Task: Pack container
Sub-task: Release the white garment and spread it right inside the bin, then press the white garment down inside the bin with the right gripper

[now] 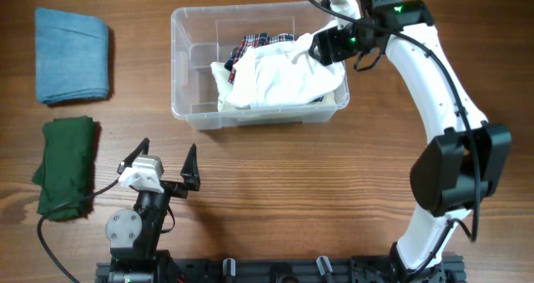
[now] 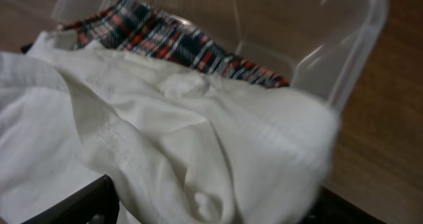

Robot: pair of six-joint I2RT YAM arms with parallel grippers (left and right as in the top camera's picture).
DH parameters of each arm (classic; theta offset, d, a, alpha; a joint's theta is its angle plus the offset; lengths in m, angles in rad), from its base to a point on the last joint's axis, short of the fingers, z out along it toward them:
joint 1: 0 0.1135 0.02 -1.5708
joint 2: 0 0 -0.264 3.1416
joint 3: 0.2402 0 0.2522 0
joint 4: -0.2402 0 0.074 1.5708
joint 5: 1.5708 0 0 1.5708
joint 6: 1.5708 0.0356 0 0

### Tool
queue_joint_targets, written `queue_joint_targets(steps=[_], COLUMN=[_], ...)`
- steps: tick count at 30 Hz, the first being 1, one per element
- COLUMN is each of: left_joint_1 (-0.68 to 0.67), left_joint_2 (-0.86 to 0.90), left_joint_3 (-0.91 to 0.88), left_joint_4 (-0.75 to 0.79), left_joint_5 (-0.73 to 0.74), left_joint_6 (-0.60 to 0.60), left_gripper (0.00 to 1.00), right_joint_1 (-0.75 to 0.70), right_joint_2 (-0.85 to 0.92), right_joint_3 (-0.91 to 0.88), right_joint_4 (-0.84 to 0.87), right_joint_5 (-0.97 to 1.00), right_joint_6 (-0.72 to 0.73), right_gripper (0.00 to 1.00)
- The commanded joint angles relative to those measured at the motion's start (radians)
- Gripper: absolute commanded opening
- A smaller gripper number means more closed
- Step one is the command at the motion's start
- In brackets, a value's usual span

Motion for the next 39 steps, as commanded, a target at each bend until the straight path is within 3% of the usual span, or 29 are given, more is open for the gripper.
queue_joint_targets(steps=[1, 10, 13, 16, 17, 39], left_joint_1=[-0.006, -0.006, -0.006, -0.006, -0.006, -0.006], left_joint_2=[-0.005, -0.005, -0.005, -0.005, -0.005, -0.005], left_joint_3=[-0.006, -0.006, -0.006, -0.006, -0.006, -0.006], left_joint_4=[-0.003, -0.003, -0.003, -0.003, -0.003, -0.003], left_joint_5=[-0.009, -0.009, -0.009, -0.009, -0.009, -0.009], left_joint_6=[-0.006, -0.006, -0.006, -0.006, -0.006, -0.006], left_gripper=[1.0, 1.0, 1.0, 1.0, 1.0, 1.0], right_joint_1=[0.009, 0.071, 0.096, 0.119, 0.125, 0.131], right_joint_2=[-0.086, -0.093, -0.089, -0.085, -0.081, 0.176], right_joint_3=[0.035, 0.035, 0.034, 0.024, 0.018, -0.038], right_joint_4=[0.017, -0.007, 0.003, 0.003, 0.005, 0.067], right_joint_5=[0.036, 0.144, 0.177, 0.193, 0.22, 0.326], right_joint_6=[0.055, 0.07, 0.07, 0.082, 0.103, 0.151], right_gripper=[0.82, 0.5, 0.32, 0.08, 0.04, 0.04])
